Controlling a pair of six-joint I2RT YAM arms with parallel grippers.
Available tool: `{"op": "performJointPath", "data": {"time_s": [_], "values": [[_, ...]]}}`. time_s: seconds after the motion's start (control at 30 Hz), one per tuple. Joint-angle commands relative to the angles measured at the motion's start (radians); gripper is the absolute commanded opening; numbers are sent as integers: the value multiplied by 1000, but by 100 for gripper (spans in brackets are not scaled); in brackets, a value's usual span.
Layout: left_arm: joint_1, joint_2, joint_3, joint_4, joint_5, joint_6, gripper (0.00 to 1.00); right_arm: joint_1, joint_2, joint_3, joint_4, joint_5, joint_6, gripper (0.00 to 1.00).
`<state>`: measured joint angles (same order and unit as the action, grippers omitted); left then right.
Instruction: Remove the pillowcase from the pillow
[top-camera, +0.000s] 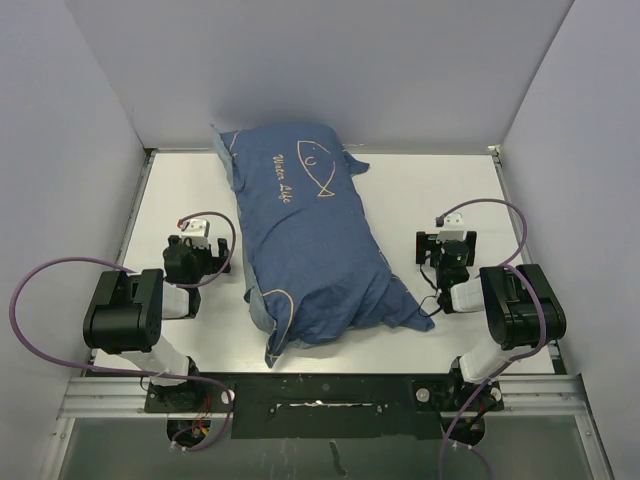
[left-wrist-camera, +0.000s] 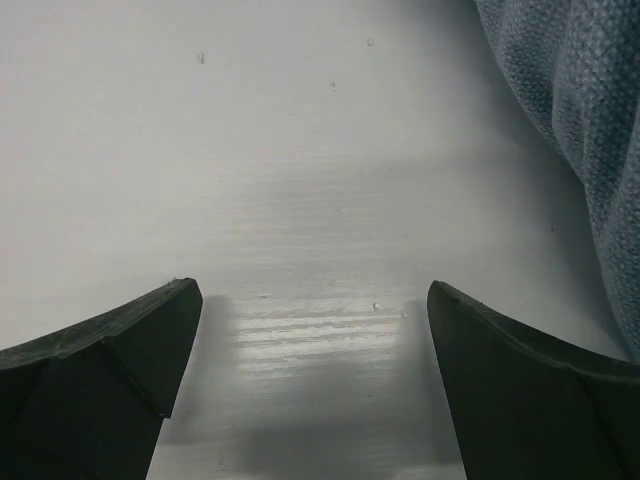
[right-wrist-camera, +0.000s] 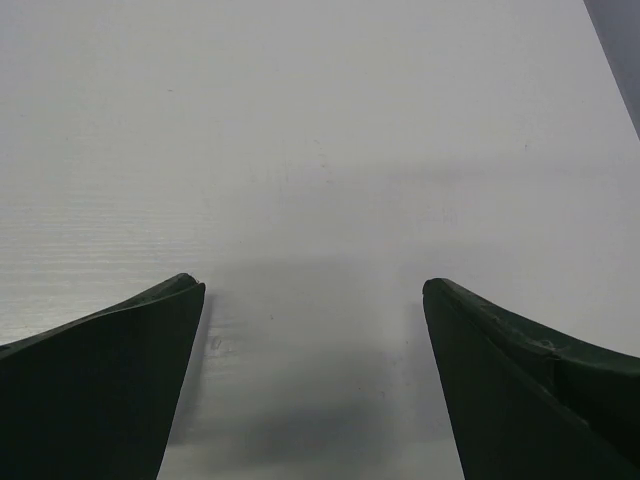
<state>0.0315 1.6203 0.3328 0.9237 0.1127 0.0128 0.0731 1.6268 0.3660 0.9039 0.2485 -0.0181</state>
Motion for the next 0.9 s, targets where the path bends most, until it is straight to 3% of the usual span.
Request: {"op": "performJointPath", "data": {"time_s": [0.0, 0.63, 0.73, 0.87], "values": [[-5, -14, 20, 57, 18, 3, 98, 4, -2, 2, 52, -4, 5, 98], [14, -44, 24, 33, 61, -1, 98, 4, -2, 3, 51, -3, 4, 98], [49, -121, 93, -137, 92, -28, 98, 5, -2, 2, 52, -3, 4, 98], [85, -176, 278, -541, 179, 12, 98, -1, -2, 10, 38, -16, 12, 98]]}}
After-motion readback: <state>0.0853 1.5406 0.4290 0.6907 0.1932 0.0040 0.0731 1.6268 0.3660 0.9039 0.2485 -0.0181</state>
